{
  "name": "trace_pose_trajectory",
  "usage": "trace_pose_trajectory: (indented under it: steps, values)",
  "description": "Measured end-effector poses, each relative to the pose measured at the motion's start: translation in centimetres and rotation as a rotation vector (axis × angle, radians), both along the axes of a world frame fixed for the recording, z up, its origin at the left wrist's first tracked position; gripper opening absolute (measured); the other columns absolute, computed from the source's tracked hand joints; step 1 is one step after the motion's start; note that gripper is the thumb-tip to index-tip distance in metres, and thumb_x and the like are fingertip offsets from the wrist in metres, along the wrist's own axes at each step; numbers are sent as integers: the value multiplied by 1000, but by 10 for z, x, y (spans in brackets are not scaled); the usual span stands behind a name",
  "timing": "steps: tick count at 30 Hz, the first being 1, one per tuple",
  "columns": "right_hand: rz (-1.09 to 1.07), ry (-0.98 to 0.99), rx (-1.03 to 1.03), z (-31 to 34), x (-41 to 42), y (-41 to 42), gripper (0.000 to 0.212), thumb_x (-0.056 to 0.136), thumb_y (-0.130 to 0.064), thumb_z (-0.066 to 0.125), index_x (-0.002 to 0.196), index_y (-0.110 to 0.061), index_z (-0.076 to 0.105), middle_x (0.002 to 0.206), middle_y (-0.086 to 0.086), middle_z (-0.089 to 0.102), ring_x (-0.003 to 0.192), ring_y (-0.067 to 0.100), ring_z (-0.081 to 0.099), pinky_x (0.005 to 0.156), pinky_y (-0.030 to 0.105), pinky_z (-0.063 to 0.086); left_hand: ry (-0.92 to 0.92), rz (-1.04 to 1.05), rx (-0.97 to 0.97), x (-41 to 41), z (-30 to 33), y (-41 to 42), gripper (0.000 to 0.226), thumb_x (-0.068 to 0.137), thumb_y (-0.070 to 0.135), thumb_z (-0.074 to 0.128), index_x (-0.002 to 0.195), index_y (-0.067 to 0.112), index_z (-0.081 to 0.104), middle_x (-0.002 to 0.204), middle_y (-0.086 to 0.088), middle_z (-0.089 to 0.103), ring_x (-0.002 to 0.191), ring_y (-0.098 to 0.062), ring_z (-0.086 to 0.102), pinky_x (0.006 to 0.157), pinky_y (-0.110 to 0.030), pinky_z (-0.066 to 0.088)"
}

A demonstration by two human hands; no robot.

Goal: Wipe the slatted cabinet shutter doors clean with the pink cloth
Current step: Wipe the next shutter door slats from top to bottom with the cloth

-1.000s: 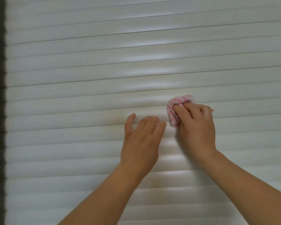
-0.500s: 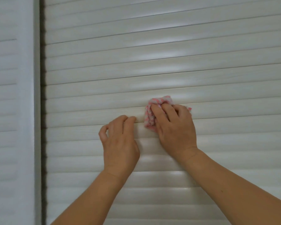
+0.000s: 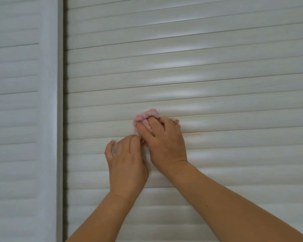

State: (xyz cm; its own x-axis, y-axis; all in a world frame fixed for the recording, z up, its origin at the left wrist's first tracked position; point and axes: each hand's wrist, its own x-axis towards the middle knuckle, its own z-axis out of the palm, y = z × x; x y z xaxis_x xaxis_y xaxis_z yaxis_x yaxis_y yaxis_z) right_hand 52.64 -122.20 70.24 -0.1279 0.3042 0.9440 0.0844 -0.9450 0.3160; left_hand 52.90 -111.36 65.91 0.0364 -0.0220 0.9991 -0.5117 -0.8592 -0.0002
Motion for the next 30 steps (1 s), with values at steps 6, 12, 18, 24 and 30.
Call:
trace_pose_trajectory:
  steps: [6, 12, 18, 24, 30]
  values:
    - [-64, -2, -70, 1, -7, -20, 38, 81, -15, 45, 110, -20, 69, 106, 4, 67, 91, 31, 50, 72, 43, 47, 23, 54, 2, 0, -5, -2, 42, 64, 0, 46, 103, 15, 50, 106, -1, 61, 100, -16, 51, 105, -49, 17]
    - [-100, -53, 36, 0, -23, -72, 32, 84, -15, 50, 109, -17, 69, 103, 7, 68, 80, 34, 59, 66, 40, 50, 86, 44, -4, -2, -6, -6, 62, 52, -13, 58, 106, 15, 46, 109, -5, 61, 103, -23, 58, 105, -52, 14]
    - [-168, -24, 241, -13, -46, -141, 38, 79, -16, 44, 116, -18, 56, 112, 11, 64, 85, 36, 50, 67, 38, 44, 83, 23, -26, -2, -7, -8, 61, 54, -15, 58, 103, 17, 45, 110, -7, 61, 104, -24, 59, 106, -50, 13]
    - [-100, -58, 469, -44, -49, -144, 40, 78, -4, 48, 113, -7, 65, 110, 15, 64, 91, 36, 46, 77, 43, 43, 80, -8, -44, -2, -7, -9, 63, 53, -16, 59, 102, 19, 44, 108, -4, 61, 103, -21, 59, 106, -52, 16]
    - [-80, -91, 332, -50, -29, -92, 35, 77, -10, 47, 104, -7, 69, 103, 16, 66, 90, 31, 40, 72, 43, 48, 68, -49, -57, 0, -7, -9, 64, 52, -16, 58, 102, 21, 43, 107, -2, 61, 102, -18, 56, 108, -49, 15]
